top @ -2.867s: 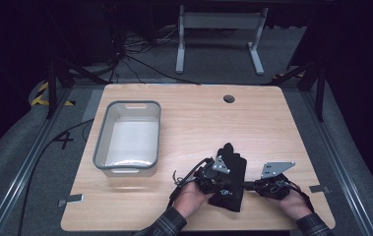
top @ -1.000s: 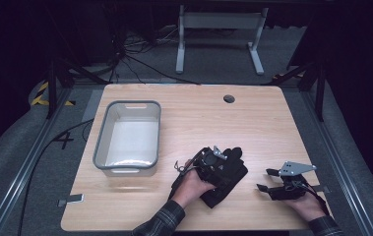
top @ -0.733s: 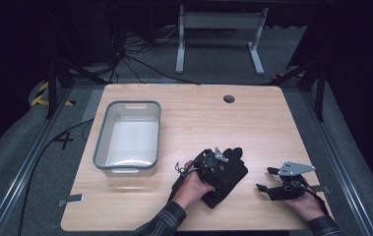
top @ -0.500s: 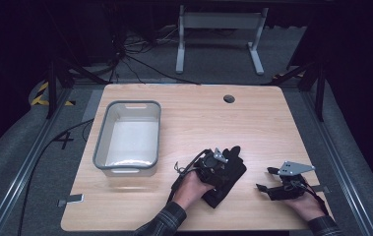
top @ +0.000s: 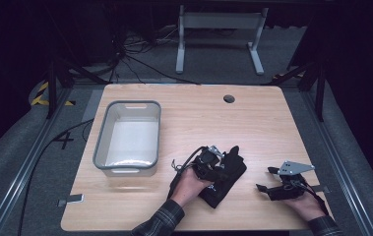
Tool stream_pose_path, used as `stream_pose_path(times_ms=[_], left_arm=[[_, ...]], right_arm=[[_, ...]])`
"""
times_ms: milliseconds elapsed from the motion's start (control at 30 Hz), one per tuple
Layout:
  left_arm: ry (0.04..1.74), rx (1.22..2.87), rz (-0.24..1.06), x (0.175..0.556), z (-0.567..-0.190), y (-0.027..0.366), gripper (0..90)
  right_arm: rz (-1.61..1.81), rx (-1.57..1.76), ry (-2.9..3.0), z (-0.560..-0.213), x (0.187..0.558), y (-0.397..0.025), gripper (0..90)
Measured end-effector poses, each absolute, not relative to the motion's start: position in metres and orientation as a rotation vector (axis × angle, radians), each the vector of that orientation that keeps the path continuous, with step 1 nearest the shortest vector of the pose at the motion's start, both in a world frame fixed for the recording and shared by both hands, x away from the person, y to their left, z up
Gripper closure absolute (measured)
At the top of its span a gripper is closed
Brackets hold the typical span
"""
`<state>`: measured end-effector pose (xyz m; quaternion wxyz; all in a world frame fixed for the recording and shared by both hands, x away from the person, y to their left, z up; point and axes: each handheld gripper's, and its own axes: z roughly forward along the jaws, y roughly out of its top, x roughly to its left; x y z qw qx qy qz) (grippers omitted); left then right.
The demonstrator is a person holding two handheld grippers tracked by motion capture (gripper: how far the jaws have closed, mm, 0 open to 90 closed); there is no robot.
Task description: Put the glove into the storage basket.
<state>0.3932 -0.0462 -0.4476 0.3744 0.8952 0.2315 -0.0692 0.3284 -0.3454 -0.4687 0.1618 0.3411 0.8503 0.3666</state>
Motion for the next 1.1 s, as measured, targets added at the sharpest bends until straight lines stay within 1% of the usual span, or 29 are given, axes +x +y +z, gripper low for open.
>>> stream_pose_path(times_ms=[233,300,500,700,767,900,1100], left_arm=[[0.59,2.261,-0.171,0.391,-0.431,-0.038,67.7],[0.586,2.281,-0.172,0.392,-0.426,-0.036,67.7],[0.584,2.272,-0.147,0.395,-0.407,-0.029,67.6],[0.585,2.264,-0.117,0.399,-0.389,-0.02,67.5],[0.588,2.264,-0.105,0.4,-0.384,-0.016,67.4],[0.601,2.259,-0.09,0.404,-0.373,-0.007,67.4],[0.634,2.234,-0.052,0.411,-0.356,0.012,67.4]], right_arm=[[1.046,0.973,2.428,-0.469,0.328,-0.345,17.5],[1.046,0.972,2.428,-0.469,0.328,-0.346,17.5],[1.044,0.972,2.428,-0.469,0.328,-0.345,17.2],[1.039,0.975,2.429,-0.469,0.329,-0.345,13.9],[1.03,0.978,2.43,-0.469,0.329,-0.344,9.6],[1.016,0.979,2.444,-0.47,0.33,-0.344,5.4],[1.009,0.98,2.447,-0.47,0.33,-0.343,3.3]])
